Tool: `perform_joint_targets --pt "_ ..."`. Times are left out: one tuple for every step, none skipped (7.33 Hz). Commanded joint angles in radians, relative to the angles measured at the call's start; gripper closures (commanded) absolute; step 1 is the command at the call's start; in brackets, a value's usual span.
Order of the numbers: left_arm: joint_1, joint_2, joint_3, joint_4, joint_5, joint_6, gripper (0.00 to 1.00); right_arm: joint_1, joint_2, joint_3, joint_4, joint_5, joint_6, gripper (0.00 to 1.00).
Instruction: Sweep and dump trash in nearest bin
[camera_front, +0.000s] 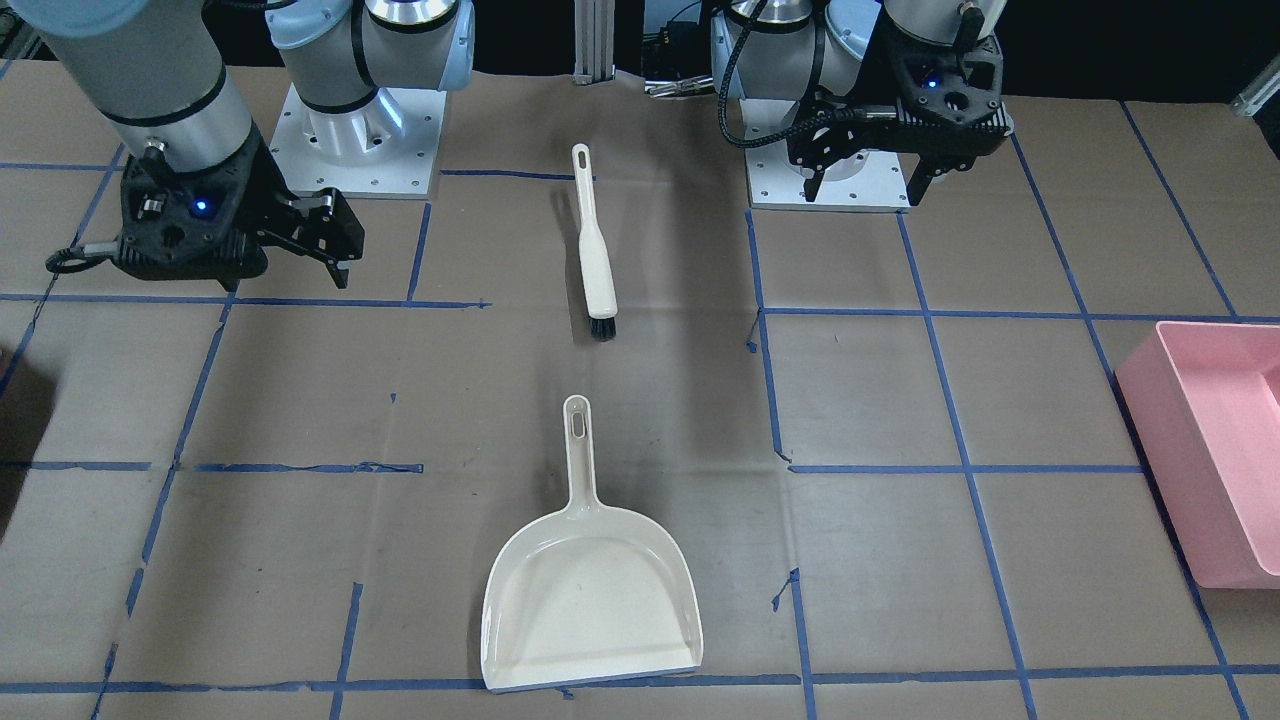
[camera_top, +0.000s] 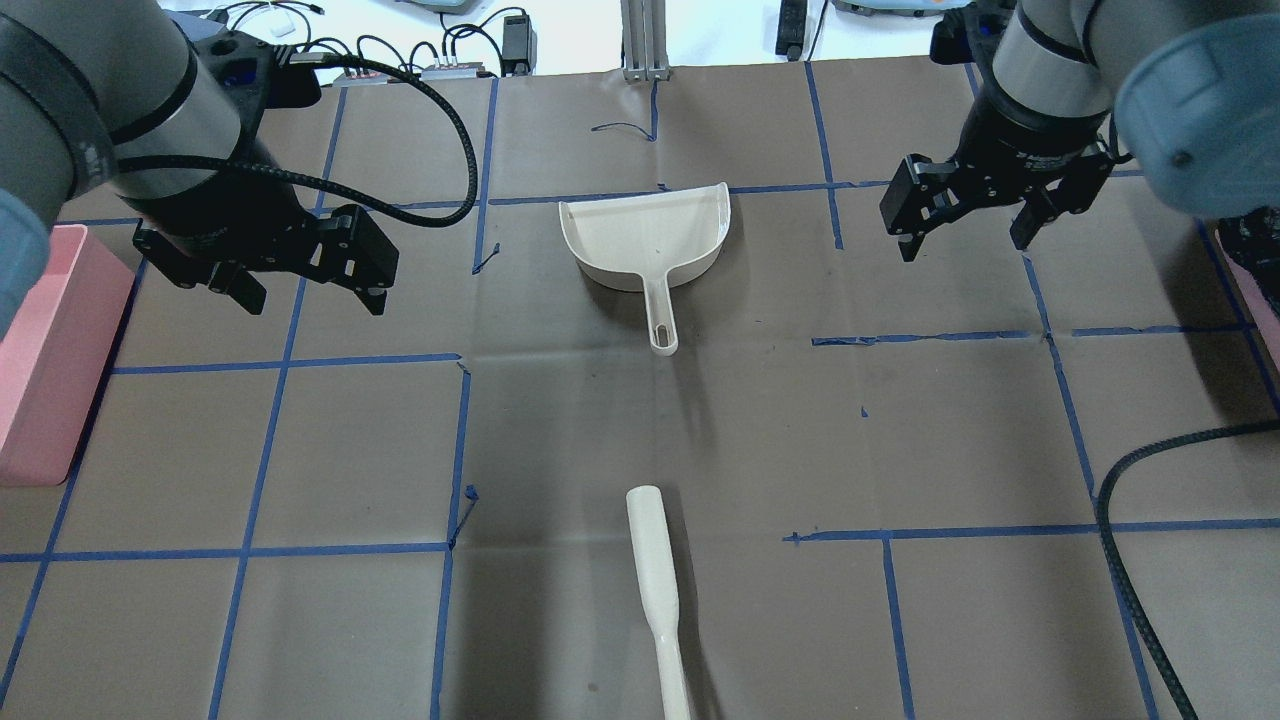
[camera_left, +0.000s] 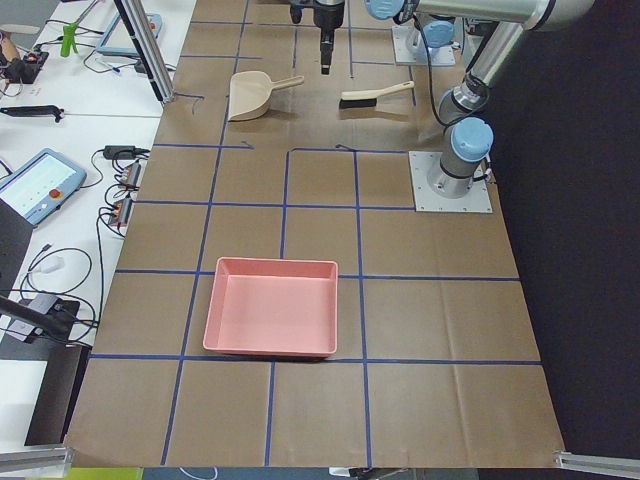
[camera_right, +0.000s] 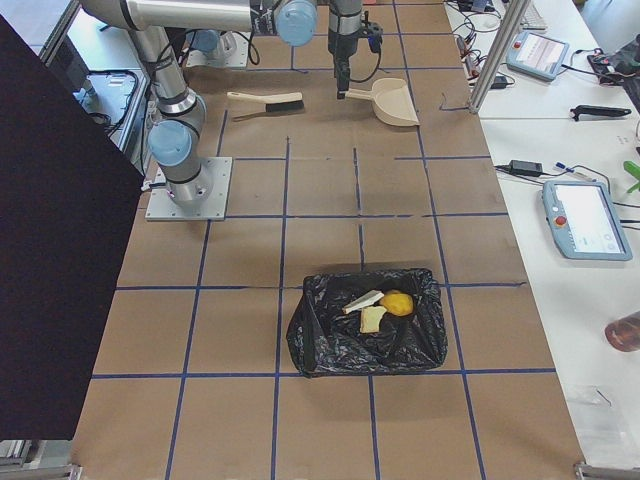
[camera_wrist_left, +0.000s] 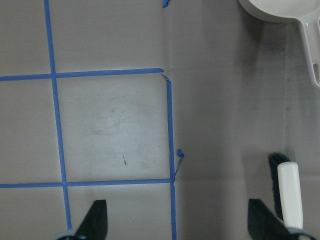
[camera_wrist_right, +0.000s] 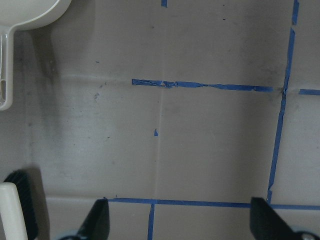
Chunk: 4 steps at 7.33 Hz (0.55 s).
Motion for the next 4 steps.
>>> perform_joint_targets --pt "-0.001 0.003 -0.022 0.001 -0.004 -0.001 0.0 0.001 -0.082 0.063 0.001 0.001 0.003 0.0" --pt "-0.003 0.008 -0.027 0.001 -0.003 -0.003 0.0 0.003 -0.076 0.059 -0.011 -0.004 0.004 0.0" --pt "-0.003 0.009 -0.029 0.001 -0.003 -0.006 0.0 0.004 -0.064 0.036 -0.011 0.004 0.007 0.0" --pt "-0.004 0.009 -0.029 0.0 -0.001 -0.01 0.0 0.004 -0.042 -0.004 0.001 0.004 0.009 0.0"
